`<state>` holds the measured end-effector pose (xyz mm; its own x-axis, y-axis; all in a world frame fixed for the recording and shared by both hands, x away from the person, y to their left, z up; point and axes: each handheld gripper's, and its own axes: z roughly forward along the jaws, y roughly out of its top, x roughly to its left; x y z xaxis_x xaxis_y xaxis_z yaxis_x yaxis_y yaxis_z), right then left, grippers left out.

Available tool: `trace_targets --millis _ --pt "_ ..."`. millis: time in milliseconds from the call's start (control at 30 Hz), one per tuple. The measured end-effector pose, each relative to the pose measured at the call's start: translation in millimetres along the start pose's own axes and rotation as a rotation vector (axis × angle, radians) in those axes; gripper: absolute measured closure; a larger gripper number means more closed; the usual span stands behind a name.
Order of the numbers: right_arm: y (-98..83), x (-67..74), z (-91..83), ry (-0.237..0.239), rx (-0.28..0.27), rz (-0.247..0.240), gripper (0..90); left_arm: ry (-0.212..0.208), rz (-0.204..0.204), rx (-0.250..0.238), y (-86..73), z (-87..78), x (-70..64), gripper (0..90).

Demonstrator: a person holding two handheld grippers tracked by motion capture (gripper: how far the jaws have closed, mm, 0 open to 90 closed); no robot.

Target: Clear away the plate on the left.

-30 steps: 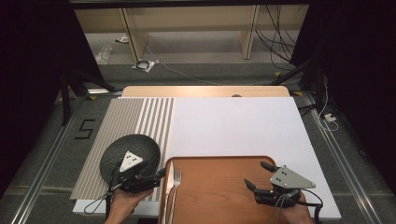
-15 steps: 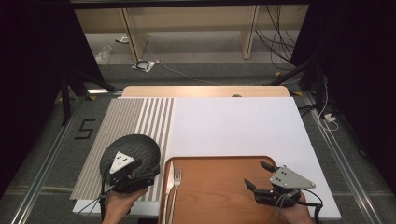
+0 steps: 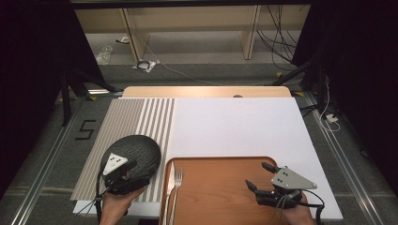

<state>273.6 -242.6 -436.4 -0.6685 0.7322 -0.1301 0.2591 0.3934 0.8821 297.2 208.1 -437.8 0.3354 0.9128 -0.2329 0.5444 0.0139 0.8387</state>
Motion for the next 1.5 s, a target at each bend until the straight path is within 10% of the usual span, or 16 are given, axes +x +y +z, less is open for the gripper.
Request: trace_targets --millis 633,1500 --pt "0.1 0.1 0.1 0.000 -0.001 0.002 24.0 0.051 -0.114 -0.036 -2.1 -10.2 18.2 21.5" --pt "0.1 -0.1 0.1 0.000 0.001 0.002 24.0 0.074 -0.419 -0.036 -14.2 -20.6 53.4 20.8"
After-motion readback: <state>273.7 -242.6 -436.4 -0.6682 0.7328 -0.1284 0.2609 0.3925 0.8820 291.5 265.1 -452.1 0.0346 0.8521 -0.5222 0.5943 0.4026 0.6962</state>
